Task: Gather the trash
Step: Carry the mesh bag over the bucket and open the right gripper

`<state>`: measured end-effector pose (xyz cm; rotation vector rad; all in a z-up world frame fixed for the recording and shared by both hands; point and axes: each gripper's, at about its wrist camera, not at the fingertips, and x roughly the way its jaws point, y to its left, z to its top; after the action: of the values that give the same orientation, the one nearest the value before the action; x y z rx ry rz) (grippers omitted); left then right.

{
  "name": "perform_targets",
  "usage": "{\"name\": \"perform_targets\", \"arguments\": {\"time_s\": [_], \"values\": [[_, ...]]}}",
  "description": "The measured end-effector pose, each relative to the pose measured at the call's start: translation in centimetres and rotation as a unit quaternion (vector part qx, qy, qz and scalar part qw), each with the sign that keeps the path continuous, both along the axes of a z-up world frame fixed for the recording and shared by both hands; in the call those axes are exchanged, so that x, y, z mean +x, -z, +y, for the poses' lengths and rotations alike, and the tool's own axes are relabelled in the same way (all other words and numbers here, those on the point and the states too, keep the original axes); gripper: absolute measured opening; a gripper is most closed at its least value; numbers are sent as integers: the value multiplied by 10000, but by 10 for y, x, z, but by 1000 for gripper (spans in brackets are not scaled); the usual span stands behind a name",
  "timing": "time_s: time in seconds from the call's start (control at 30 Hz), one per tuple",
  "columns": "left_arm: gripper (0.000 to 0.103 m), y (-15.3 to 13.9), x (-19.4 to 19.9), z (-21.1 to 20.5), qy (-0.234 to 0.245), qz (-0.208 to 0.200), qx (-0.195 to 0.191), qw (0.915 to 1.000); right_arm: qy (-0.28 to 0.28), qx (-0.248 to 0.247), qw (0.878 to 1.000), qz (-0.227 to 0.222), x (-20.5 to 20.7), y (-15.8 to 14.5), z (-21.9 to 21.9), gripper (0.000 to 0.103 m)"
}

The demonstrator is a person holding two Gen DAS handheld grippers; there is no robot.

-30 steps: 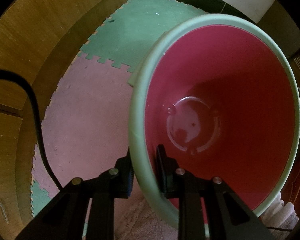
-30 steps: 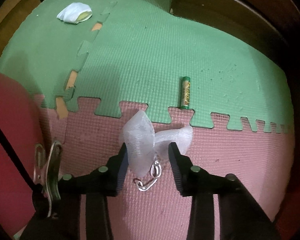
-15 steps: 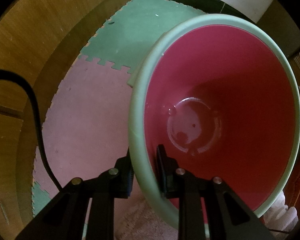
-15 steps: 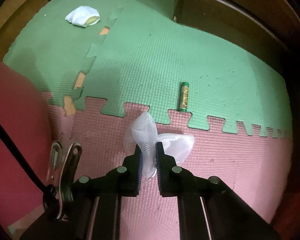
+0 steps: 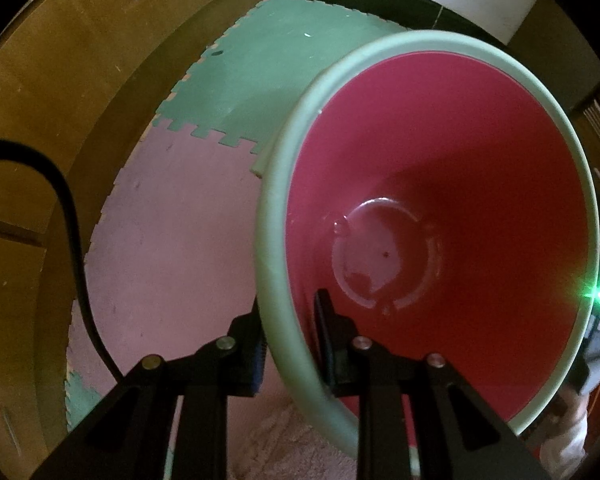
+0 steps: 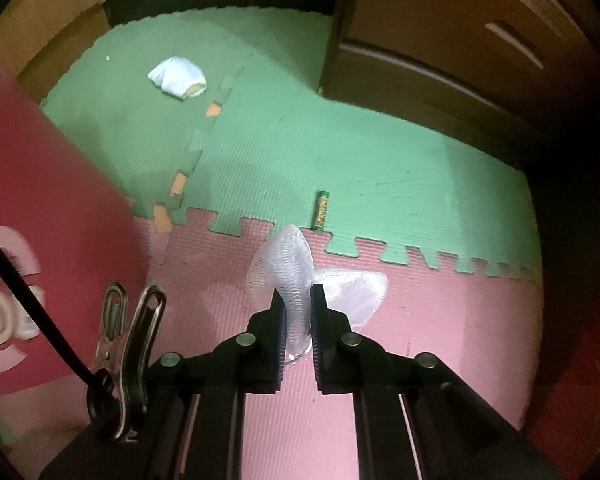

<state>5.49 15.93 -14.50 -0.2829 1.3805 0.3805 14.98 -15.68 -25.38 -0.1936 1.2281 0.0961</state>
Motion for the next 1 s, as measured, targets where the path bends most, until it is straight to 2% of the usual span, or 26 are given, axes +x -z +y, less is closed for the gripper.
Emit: {"name": "perform_targets", "arguments": {"time_s": [0.23, 0.37, 0.53, 0.63, 0.73, 1.0], "values": [[24, 0, 0, 0, 82, -57, -8, 10000, 23, 220, 9987, -458, -22, -67, 0, 12], [24, -1, 0, -2, 127, -102, -4, 9999, 14, 676, 9954, -685, -31, -122, 8, 12], [25, -2, 1, -3, 142, -156, -23, 9998, -409, 972, 9853, -1344, -42, -198, 40, 12], [25, -3, 2, -4, 145, -191, -26, 9997, -845, 1207, 9779, -1484, -47, -222, 64, 12], [25, -4, 3, -5, 123, -211, -28, 9997, -1271, 1507, 9716, -1312, -47, -224, 93, 12], [25, -5, 3, -7, 96, -264, -5, 9996, -1861, 1385, 9704, -665, -41, -180, 151, 12]]}}
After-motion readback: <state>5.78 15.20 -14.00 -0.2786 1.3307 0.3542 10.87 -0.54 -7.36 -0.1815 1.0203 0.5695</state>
